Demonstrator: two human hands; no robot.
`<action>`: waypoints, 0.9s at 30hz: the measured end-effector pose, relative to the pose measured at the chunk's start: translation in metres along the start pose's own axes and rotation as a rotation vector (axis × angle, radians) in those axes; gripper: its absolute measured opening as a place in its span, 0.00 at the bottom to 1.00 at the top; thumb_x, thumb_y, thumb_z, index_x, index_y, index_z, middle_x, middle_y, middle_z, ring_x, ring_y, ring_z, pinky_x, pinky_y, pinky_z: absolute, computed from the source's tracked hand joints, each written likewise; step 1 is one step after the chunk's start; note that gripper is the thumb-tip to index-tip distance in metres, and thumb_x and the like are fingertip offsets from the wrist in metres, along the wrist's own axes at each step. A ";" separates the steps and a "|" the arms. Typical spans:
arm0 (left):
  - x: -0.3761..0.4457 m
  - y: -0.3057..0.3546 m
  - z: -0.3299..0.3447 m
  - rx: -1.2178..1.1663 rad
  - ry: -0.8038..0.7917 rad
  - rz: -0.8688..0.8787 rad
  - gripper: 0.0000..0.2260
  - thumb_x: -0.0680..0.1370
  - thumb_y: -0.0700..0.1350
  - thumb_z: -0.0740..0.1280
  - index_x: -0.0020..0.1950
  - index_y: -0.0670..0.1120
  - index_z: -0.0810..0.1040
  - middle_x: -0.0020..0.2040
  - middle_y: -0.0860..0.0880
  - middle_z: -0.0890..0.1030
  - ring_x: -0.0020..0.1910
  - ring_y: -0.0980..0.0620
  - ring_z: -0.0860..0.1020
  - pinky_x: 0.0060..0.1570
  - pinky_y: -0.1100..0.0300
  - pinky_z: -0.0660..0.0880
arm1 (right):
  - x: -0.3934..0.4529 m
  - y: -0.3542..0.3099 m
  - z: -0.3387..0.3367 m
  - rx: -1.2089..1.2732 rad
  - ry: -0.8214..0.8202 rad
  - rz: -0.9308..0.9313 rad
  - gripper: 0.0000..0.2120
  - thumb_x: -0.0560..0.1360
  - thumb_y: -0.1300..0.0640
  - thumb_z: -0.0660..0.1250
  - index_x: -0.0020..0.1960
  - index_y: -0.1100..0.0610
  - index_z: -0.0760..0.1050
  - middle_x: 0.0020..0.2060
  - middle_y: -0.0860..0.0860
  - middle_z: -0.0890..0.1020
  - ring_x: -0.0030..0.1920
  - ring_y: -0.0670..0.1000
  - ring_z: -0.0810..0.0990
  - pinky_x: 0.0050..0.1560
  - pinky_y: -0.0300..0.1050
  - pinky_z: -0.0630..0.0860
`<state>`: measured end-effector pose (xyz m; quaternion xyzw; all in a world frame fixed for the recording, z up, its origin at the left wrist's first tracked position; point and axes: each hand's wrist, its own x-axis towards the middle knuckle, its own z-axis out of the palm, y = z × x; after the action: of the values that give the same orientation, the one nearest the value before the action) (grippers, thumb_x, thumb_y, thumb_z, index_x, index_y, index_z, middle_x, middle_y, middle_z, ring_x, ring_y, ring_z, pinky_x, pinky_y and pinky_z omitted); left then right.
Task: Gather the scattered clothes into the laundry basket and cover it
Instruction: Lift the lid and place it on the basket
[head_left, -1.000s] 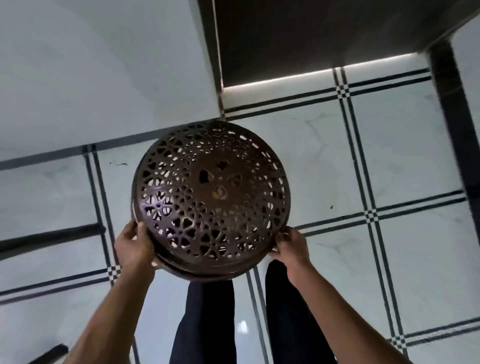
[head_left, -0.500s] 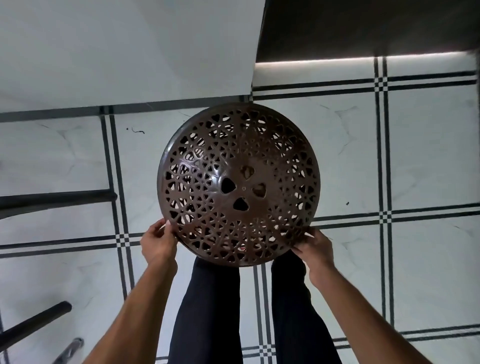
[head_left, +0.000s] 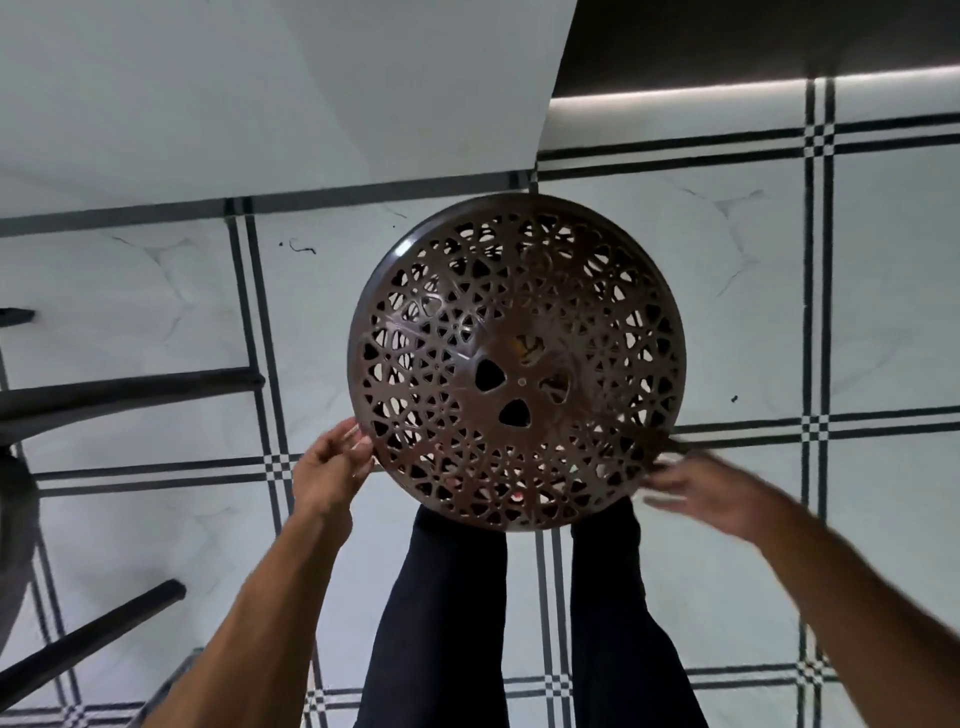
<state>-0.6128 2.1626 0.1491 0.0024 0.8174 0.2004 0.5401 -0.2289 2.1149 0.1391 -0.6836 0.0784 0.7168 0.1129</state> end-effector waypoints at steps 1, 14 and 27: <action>0.002 0.014 -0.001 -0.017 -0.031 0.036 0.12 0.81 0.38 0.67 0.65 0.43 0.78 0.62 0.43 0.83 0.62 0.45 0.81 0.66 0.50 0.76 | 0.002 -0.024 -0.004 0.027 0.058 -0.087 0.22 0.78 0.74 0.55 0.65 0.58 0.75 0.50 0.55 0.85 0.45 0.52 0.85 0.53 0.52 0.78; 0.049 0.140 0.065 0.616 -0.084 0.410 0.10 0.80 0.49 0.71 0.52 0.43 0.86 0.44 0.44 0.87 0.48 0.44 0.86 0.58 0.46 0.81 | 0.024 -0.162 0.030 -0.364 0.435 -0.535 0.08 0.74 0.67 0.72 0.53 0.62 0.81 0.37 0.56 0.82 0.36 0.53 0.81 0.47 0.51 0.80; 0.051 0.189 0.102 0.629 -0.393 0.351 0.16 0.80 0.54 0.69 0.59 0.44 0.85 0.52 0.47 0.86 0.51 0.51 0.83 0.57 0.55 0.79 | 0.013 -0.255 0.096 -0.665 0.007 -0.456 0.18 0.77 0.46 0.71 0.65 0.50 0.79 0.58 0.47 0.84 0.59 0.48 0.81 0.65 0.48 0.74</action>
<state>-0.5845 2.3806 0.1321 0.3451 0.7073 0.0256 0.6164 -0.2530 2.3869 0.1423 -0.6852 -0.3110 0.6573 0.0413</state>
